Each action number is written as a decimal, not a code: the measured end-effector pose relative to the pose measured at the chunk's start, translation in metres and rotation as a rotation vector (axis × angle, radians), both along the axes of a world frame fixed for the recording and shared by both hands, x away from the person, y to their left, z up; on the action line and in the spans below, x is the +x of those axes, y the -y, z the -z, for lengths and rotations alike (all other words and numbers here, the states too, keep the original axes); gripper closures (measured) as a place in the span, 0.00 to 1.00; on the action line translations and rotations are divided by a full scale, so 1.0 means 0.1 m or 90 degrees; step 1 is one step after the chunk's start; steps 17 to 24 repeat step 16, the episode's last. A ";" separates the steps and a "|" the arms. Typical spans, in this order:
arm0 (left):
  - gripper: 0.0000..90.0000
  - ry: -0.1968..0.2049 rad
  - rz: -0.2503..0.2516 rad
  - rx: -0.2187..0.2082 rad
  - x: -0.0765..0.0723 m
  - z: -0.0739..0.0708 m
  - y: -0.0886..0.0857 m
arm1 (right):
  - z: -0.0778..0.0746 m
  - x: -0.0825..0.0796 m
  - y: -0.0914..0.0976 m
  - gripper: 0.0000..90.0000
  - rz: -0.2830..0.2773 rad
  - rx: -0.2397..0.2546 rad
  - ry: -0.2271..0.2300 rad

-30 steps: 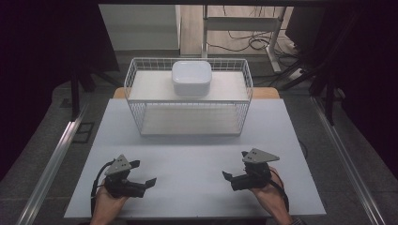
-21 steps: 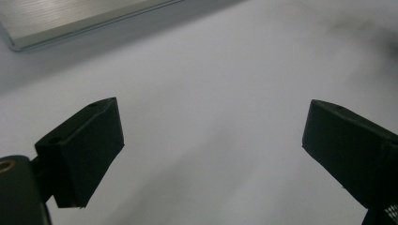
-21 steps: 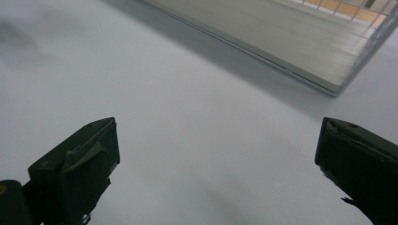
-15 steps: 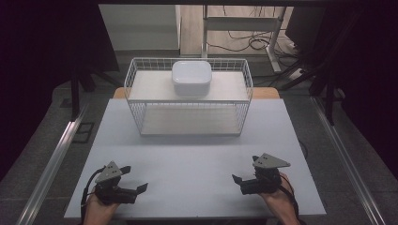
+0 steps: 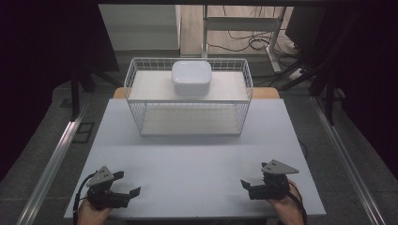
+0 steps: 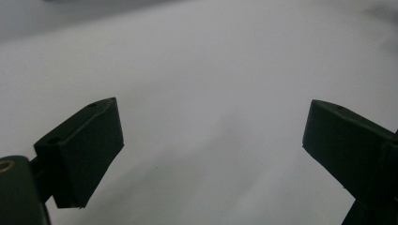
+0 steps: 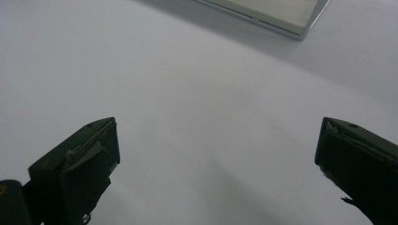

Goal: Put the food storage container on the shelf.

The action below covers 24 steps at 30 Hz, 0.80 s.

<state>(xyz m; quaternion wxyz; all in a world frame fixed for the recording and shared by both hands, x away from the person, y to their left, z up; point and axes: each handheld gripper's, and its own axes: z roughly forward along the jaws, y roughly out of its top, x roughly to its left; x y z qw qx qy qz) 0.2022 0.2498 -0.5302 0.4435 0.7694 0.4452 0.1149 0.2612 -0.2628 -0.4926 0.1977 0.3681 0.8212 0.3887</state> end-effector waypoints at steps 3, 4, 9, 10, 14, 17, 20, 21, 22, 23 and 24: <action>0.05 -0.028 0.004 0.010 0.03 0.05 0.01 | 0.03 -0.02 0.05 0.00 0.004 -0.009 -0.008; 0.05 -0.032 0.003 0.015 0.03 0.06 0.02 | 0.04 -0.03 0.06 0.00 0.007 -0.012 -0.012; 0.06 -0.056 0.003 0.029 0.06 0.09 0.05 | 0.09 -0.06 0.10 0.00 0.013 -0.030 -0.033; 0.06 -0.056 0.003 0.029 0.06 0.09 0.05 | 0.09 -0.06 0.10 0.00 0.013 -0.030 -0.033; 0.06 -0.062 0.000 0.022 0.07 0.10 0.04 | 0.16 -0.05 0.10 0.00 0.020 -0.055 -0.062; 0.06 -0.063 0.000 0.023 0.07 0.10 0.04 | 0.16 -0.05 0.10 0.00 0.019 -0.055 -0.062; 0.06 -0.063 0.000 0.023 0.07 0.10 0.04 | 0.16 -0.05 0.10 0.00 0.019 -0.055 -0.062; 0.06 -0.063 0.000 0.023 0.07 0.10 0.04 | 0.16 -0.05 0.10 0.00 0.019 -0.055 -0.062; 0.06 -0.063 0.000 0.023 0.07 0.10 0.04 | 0.16 -0.05 0.10 0.00 0.019 -0.055 -0.062; 0.06 -0.063 0.000 0.023 0.07 0.10 0.04 | 0.16 -0.05 0.10 0.00 0.019 -0.055 -0.062; 0.06 -0.063 0.000 0.023 0.07 0.10 0.04 | 0.16 -0.05 0.10 0.00 0.019 -0.055 -0.062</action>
